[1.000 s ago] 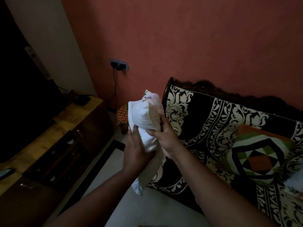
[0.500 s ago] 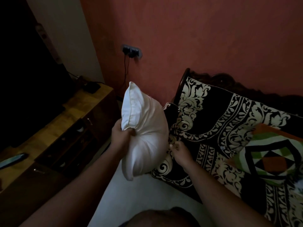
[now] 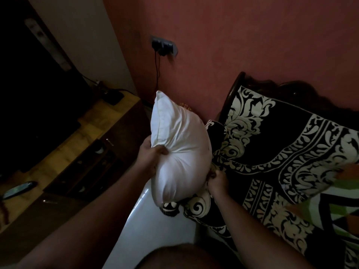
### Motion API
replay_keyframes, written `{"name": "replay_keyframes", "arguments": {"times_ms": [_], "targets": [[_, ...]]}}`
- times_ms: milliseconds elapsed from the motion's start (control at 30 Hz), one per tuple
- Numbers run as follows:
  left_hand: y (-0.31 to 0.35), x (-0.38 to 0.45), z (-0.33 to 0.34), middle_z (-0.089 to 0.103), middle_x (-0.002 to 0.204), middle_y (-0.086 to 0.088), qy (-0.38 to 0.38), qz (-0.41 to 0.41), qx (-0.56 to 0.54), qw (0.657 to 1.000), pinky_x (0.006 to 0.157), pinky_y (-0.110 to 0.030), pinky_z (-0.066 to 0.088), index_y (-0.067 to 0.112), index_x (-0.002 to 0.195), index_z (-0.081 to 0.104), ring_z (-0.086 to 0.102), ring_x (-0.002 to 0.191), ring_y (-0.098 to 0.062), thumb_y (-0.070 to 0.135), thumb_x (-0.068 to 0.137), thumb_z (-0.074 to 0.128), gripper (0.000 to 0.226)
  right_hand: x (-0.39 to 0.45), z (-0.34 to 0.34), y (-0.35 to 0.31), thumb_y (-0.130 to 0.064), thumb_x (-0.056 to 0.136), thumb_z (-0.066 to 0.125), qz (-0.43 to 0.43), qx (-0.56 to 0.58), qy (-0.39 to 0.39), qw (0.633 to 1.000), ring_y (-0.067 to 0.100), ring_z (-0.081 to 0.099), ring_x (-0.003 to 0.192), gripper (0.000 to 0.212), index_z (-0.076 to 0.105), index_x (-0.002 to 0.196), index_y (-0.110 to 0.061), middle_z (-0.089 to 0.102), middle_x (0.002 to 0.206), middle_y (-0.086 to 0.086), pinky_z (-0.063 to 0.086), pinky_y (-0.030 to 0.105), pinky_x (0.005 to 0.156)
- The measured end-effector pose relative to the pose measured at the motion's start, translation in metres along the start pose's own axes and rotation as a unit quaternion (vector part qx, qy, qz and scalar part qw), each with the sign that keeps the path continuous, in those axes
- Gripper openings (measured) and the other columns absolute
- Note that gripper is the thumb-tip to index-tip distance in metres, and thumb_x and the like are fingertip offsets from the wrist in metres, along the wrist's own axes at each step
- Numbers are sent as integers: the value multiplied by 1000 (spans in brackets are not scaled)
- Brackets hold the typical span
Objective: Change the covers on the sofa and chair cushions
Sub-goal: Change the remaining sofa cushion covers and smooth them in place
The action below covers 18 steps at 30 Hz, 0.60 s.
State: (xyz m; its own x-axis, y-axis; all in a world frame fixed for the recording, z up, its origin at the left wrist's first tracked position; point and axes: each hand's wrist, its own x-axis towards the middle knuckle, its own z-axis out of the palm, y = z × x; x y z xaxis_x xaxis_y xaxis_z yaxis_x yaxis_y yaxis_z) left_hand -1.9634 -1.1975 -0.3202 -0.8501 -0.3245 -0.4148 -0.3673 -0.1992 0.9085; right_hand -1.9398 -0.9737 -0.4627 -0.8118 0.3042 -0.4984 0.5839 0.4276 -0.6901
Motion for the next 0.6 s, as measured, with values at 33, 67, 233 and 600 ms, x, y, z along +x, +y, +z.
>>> {"name": "replay_keyframes", "arguments": {"times_ms": [33, 67, 233, 600], "targets": [[2, 10, 10, 73, 107, -6, 5, -8, 5, 1000, 66, -28, 56, 18, 109, 68, 67, 96, -24, -18, 64, 59, 59, 12, -2, -6, -14, 90, 57, -10, -6, 16, 1000, 27, 66, 83, 8, 63, 88, -20, 69, 87, 2, 57, 40, 76], [3, 17, 17, 73, 107, -6, 10, -15, 8, 1000, 66, -28, 56, 19, 108, 67, 67, 95, -23, -19, 64, 58, 59, 21, -3, -11, -13, 92, 57, -21, -3, 32, 999, 25, 63, 84, 8, 63, 92, -19, 68, 89, 2, 54, 36, 77], [2, 42, 37, 76, 102, -6, 21, -47, 8, 999, 69, -36, 60, 16, 112, 70, 71, 90, -24, -20, 63, 58, 62, 68, 3, -24, -34, 101, 51, -2, 71, 27, 997, 28, 65, 89, 17, 64, 105, -23, 70, 100, 5, 56, 43, 81], [-12, 72, 27, 68, 121, 2, 45, -11, 164, 985, 92, -43, 56, 18, 133, 54, 67, 109, -20, 27, 77, 84, 64, 103, 15, -41, -25, 101, 50, 41, 10, -23, 999, 27, 64, 81, 16, 60, 89, -21, 63, 83, 1, 57, 46, 79]]}}
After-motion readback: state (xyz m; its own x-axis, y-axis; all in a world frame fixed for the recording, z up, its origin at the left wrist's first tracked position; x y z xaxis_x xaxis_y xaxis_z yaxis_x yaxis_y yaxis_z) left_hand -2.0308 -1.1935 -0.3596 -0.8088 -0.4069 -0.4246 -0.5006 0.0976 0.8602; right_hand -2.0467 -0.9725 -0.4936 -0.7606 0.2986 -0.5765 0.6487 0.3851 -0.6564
